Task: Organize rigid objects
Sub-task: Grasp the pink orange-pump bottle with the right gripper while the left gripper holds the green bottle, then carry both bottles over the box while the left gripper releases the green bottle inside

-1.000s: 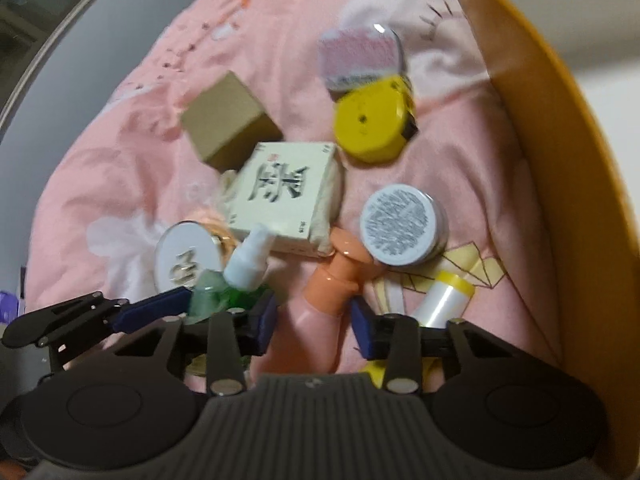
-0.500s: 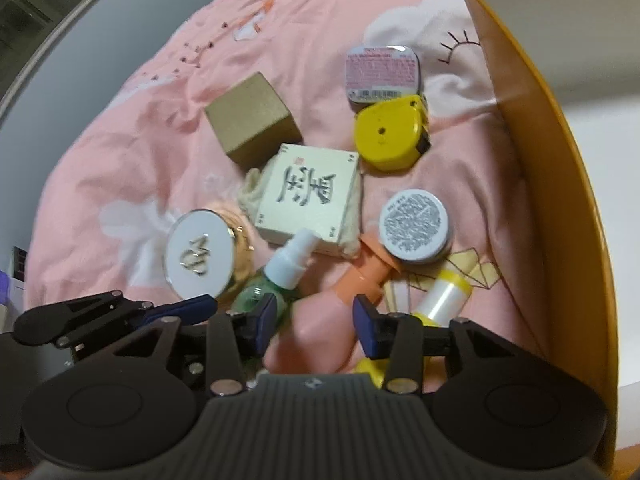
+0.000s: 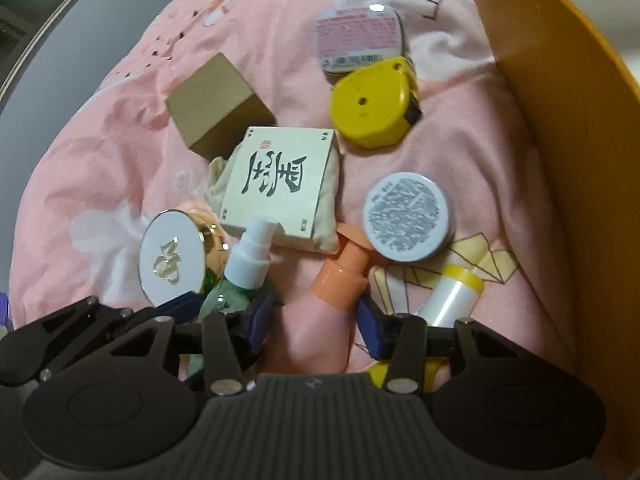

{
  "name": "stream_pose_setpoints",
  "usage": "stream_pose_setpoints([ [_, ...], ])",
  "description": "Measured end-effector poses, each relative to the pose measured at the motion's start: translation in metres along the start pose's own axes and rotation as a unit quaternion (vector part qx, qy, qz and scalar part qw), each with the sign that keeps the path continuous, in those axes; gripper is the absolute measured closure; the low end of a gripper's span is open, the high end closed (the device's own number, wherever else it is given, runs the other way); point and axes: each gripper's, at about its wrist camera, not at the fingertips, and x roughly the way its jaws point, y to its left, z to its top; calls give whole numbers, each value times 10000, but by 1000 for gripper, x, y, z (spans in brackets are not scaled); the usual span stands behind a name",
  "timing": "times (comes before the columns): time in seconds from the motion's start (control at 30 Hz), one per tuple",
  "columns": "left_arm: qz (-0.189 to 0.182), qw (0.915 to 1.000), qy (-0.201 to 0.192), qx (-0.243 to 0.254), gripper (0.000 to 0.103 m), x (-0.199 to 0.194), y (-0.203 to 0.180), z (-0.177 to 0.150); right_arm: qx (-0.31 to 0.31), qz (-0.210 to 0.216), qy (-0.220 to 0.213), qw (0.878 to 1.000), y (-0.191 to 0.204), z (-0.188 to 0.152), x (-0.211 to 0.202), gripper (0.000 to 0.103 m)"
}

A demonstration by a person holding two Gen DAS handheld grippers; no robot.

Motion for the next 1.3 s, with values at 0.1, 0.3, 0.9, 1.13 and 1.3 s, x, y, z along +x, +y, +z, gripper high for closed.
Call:
stream_pose_setpoints([
  [0.1,6,9996,-102,-276,52,-2,8,-1,-4,189,-110,9998,0,0,-7,68],
  [0.3,278,9993,-25,-246,57,10,7,1,-41,292,-47,9996,0,4,-4,68],
  [0.9,59,9973,-327,-661,70,-11,13,-3,-416,123,-181,9989,13,-6,-14,71],
  [1.13,154,9928,-788,-889,70,-40,4,1,-843,-89,-698,9940,22,-18,-55,78],
  [1.3,138,9871,-1176,-1082,70,-60,-1,11,-1032,-96,-1140,9881,26,-23,-87,78],
])
